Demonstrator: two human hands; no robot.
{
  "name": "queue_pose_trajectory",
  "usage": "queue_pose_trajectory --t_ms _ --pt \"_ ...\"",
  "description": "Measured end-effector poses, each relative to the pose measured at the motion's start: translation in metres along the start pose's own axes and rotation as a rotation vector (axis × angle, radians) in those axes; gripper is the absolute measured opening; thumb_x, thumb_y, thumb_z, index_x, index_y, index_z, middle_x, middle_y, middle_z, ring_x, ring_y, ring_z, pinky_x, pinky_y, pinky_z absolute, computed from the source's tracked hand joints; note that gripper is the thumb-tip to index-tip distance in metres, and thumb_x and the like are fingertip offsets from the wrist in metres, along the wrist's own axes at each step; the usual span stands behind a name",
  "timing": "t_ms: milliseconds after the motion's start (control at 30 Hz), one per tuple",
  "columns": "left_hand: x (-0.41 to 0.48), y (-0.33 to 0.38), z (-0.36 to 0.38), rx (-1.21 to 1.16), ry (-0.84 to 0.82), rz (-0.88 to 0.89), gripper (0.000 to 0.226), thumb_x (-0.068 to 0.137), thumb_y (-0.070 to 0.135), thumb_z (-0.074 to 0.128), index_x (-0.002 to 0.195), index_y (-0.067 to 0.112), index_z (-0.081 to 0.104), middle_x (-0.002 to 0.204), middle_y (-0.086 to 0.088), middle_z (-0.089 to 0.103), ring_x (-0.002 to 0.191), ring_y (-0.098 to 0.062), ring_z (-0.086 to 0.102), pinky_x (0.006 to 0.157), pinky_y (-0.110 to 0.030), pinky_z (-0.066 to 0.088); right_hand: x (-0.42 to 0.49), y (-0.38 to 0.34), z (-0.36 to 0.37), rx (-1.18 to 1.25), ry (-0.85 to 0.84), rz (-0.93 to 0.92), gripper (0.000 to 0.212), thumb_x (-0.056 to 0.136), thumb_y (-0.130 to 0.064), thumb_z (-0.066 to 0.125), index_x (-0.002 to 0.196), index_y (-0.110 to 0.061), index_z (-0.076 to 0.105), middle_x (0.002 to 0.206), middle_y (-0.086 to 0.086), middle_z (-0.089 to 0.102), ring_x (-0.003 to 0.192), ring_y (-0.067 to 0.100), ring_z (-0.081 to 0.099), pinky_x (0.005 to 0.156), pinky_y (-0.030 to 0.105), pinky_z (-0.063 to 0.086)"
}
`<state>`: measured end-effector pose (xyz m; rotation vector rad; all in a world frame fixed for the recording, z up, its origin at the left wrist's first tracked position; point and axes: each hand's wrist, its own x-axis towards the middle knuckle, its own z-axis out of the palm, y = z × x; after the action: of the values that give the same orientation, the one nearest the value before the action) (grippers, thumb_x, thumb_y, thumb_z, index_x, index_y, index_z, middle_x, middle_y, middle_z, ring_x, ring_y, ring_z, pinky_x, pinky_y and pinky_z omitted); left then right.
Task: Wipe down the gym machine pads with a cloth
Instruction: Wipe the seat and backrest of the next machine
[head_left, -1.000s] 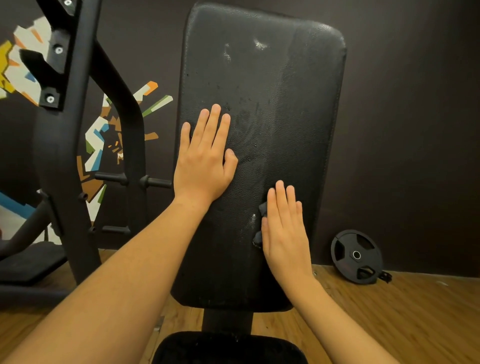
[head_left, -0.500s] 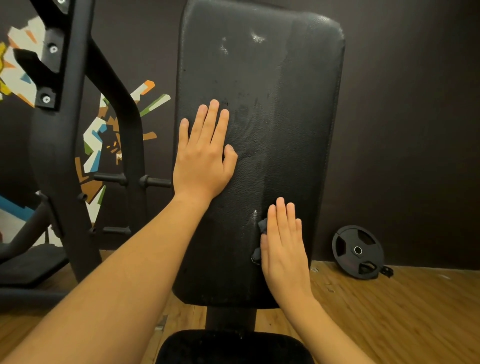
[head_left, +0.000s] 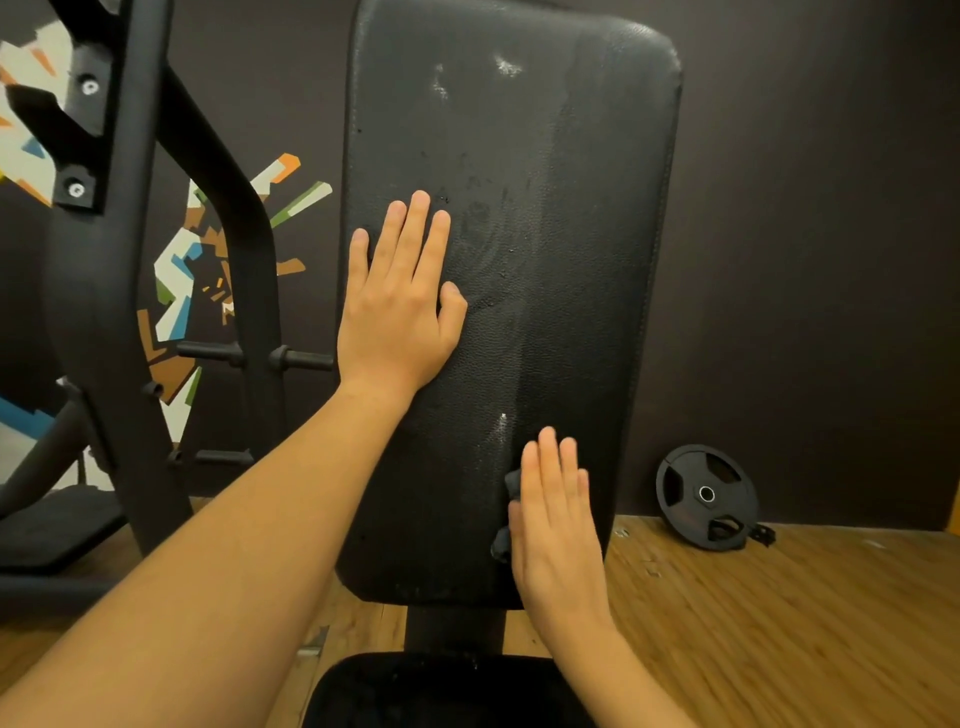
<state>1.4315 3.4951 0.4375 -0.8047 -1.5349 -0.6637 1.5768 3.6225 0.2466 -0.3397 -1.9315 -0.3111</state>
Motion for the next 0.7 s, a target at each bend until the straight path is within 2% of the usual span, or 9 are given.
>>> queue_pose_trajectory --t_ms 133,267,467,600,700 --pt "0.001 0.0 -0.001 0.002 -0.002 0.004 0.061 0.102 0.033 0.034 0.16 0.014 0.029 0.169 -0.008 0.02 0.156 -0.025 0.014 0.126 -0.048 0.008 0.014 -0.003 -0.001 0.061 0.043 0.079 0.07 0.102 -0.012 0.045 0.161 -0.008 0.006 0.169 0.012 0.006 0.158 0.026 -0.003 0.128 0.037 -0.002" --pt "0.001 0.0 -0.002 -0.002 0.002 0.003 0.061 0.102 0.033 0.034 0.16 0.013 0.029 0.168 -0.009 0.021 0.156 -0.026 0.015 0.126 -0.049 0.009 -0.034 -0.004 0.008 0.054 -0.015 0.019 0.078 0.101 -0.015 0.042 0.164 -0.013 -0.005 0.172 0.007 -0.004 0.158 0.027 -0.002 0.128 0.036 -0.004" --pt "0.0 0.0 -0.001 -0.014 0.004 0.0 0.061 0.102 0.033 0.035 0.16 0.013 0.029 0.168 -0.009 0.02 0.156 -0.026 0.014 0.126 -0.048 0.007 -0.059 -0.001 0.01 0.046 -0.063 -0.044 0.076 0.099 -0.017 0.039 0.164 -0.011 -0.001 0.172 0.008 -0.001 0.158 0.028 0.002 0.128 0.036 0.0" --pt "0.0 0.0 -0.002 -0.015 0.0 0.003 0.062 0.101 0.033 0.034 0.16 0.013 0.029 0.168 -0.009 0.02 0.156 -0.025 0.015 0.126 -0.049 0.01 -0.052 0.002 0.01 0.089 -0.07 -0.038 0.084 0.095 -0.005 0.048 0.164 -0.01 0.001 0.172 0.009 0.0 0.158 0.029 0.001 0.127 0.036 -0.003" --pt "0.001 0.0 -0.001 -0.012 -0.008 0.004 0.062 0.101 0.033 0.034 0.16 0.013 0.029 0.169 -0.008 0.02 0.157 -0.025 0.014 0.126 -0.049 0.01 -0.031 0.004 0.005 0.1 -0.048 -0.025 0.072 0.102 -0.009 0.035 0.164 -0.011 -0.002 0.172 0.008 -0.002 0.158 0.027 -0.001 0.127 0.034 -0.004"
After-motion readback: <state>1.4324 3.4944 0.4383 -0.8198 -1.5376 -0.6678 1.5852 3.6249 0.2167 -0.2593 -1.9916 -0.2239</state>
